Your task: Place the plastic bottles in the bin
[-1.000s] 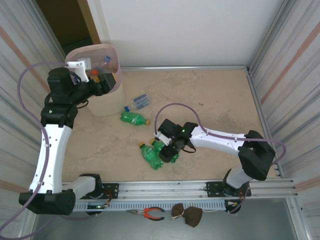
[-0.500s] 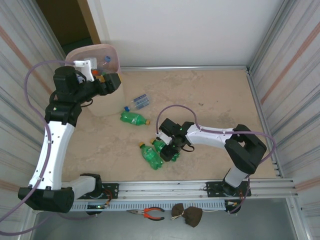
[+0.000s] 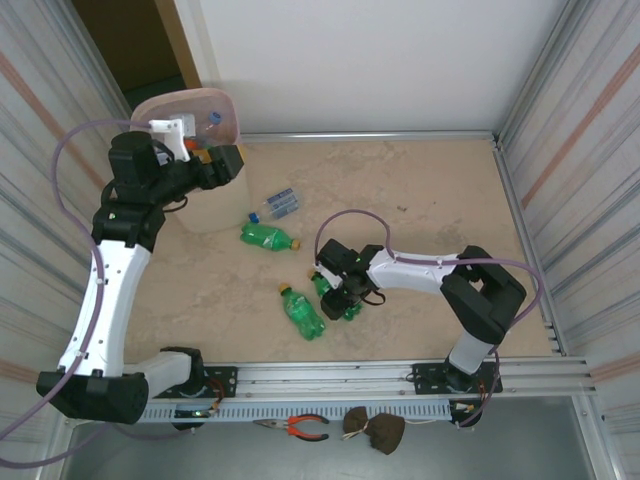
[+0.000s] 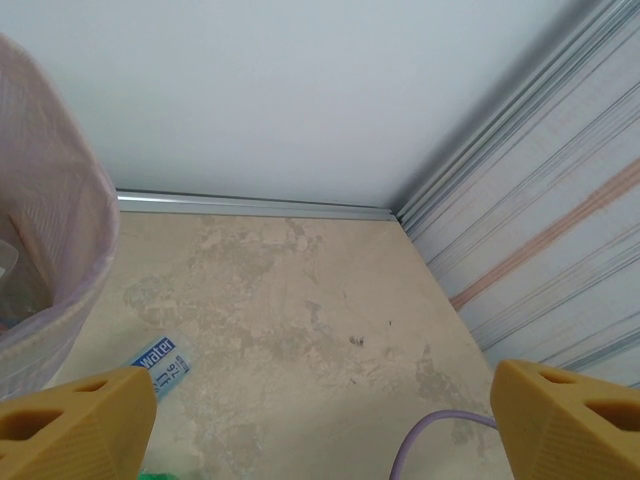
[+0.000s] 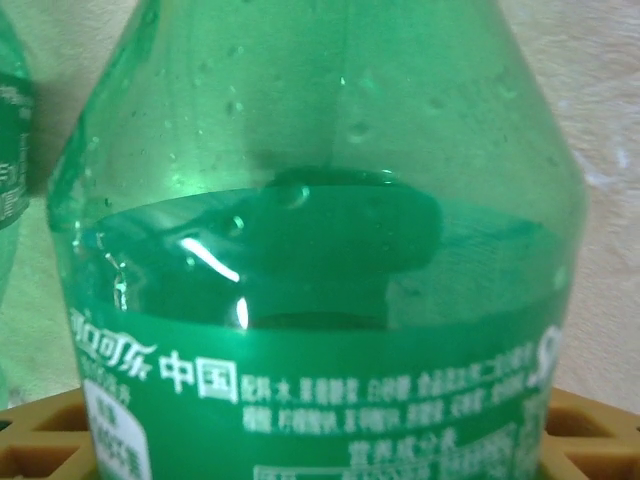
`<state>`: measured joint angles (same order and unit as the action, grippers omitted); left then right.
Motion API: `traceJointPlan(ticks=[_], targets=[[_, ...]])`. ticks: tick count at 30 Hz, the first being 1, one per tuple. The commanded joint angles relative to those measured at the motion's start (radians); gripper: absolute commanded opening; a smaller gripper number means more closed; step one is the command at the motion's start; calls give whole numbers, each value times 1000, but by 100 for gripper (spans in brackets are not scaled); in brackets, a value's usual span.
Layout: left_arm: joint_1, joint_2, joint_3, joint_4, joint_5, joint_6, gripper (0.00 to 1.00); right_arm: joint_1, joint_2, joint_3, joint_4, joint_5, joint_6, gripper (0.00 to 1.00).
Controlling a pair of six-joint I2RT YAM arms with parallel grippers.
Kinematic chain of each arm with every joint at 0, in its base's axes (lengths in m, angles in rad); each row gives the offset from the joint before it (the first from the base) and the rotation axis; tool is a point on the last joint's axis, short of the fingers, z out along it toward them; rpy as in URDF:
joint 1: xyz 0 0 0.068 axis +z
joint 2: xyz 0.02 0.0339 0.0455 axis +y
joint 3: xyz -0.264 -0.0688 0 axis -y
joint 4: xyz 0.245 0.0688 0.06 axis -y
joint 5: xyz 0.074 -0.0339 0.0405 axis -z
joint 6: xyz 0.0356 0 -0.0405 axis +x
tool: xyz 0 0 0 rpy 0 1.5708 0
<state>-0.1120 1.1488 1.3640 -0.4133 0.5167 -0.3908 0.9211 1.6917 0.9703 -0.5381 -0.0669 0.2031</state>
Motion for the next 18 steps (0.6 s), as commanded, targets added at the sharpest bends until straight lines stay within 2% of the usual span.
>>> traceJointPlan(ticks=[1, 5, 10, 18], targets=[[-5, 5, -7, 31, 25, -6, 87, -9, -25, -39, -39, 77, 107, 59], [-6, 6, -14, 42, 30, -11, 88, -9, -64, -51, -36, 83, 169, 54], [-13, 19, -26, 54, 53, -28, 87, -16, -127, -40, -24, 95, 185, 55], [-73, 30, -27, 45, 91, -29, 84, -66, -298, -36, 78, 59, 170, 55]])
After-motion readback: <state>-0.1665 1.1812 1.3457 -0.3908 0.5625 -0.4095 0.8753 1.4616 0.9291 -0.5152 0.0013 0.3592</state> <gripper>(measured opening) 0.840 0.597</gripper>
